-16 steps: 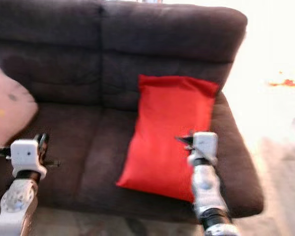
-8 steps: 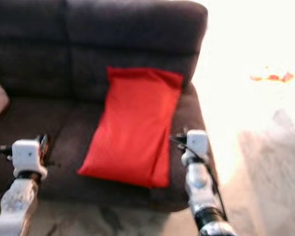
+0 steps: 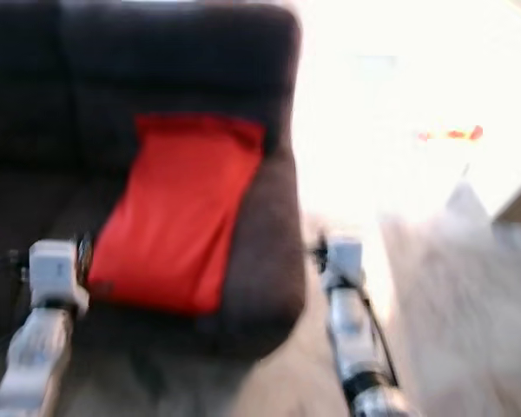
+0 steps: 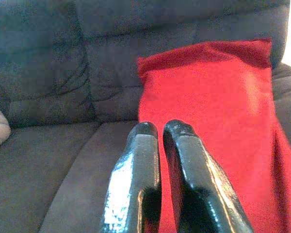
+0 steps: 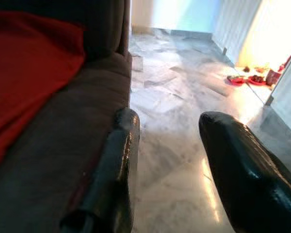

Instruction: Move the pillow to the sofa from floor

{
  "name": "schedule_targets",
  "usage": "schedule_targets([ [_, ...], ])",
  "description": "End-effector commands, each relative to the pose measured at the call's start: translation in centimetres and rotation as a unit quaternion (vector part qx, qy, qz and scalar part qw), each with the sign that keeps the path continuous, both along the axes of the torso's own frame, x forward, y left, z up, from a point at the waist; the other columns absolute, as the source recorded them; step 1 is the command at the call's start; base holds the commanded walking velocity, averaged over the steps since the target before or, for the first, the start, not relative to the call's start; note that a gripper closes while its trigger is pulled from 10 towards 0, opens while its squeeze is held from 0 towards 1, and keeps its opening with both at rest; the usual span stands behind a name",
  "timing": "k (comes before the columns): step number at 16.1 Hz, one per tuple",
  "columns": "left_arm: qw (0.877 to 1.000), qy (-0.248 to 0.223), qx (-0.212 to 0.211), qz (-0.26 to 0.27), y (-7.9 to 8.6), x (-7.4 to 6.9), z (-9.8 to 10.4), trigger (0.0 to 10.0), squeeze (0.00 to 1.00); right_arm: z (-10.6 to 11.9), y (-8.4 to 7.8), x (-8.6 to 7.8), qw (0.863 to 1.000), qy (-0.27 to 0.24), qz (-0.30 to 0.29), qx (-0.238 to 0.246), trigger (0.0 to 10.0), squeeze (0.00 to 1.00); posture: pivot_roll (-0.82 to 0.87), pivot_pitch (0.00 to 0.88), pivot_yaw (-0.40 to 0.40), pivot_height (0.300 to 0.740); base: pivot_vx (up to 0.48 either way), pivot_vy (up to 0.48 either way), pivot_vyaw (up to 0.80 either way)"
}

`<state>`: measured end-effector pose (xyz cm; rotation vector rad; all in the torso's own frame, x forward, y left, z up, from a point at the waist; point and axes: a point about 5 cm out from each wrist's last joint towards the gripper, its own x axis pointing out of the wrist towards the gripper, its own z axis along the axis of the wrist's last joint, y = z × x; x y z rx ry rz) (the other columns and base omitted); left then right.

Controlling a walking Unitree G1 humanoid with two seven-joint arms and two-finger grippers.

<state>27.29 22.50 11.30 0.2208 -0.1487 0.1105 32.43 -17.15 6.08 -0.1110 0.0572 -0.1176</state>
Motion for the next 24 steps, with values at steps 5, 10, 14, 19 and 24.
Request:
schedule_targets([
  [5, 0.999, 0.026, -0.025, -0.011, -0.2, 0.2, -1.5, 10.0, 0.0, -1.8, -1.0, -0.8, 0.999, 0.049, -0.01, -0.002, 10.0, 0.0, 0.14, 0.096, -0.016, 0.74, 0.0, -0.422, 0.0],
  [10, 0.994, 0.101, -0.037, 0.006, 0.5, 0.5, -5.0, 10.0, 0.0, -4.7, -1.3, -2.5, 0.991, 0.131, -0.007, -0.009, 10.0, 0.0, 0.13, 0.121, -0.02, 0.74, 0.0, -0.323, 0.0],
  [14, 0.975, 0.207, -0.073, 0.024, 0.8, -0.8, -9.6, 10.0, 0.0, -7.5, -1.5, -4.7, 0.977, 0.213, -0.002, 0.014, 10.0, 0.0, 0.13, 0.134, -0.022, 0.74, 0.0, 0.0, 0.0],
  [19, 0.947, 0.309, -0.081, 0.031, 0.3, -3.8, -14.0, 10.0, 0.0, -10.0, -1.6, -7.3, 0.958, 0.287, 0.007, 0.014, 10.0, 0.0, 0.13, 0.137, -0.024, 0.74, 0.0, 0.0, 0.0],
  [24, 0.923, 0.379, -0.061, 0.031, 0.2, -6.0, -16.2, 10.0, 0.0, -11.4, -1.5, -9.2, 0.944, 0.328, 0.014, 0.012, 10.0, 0.0, 0.13, 0.138, -0.024, 0.74, 0.0, 0.0, 0.0],
])
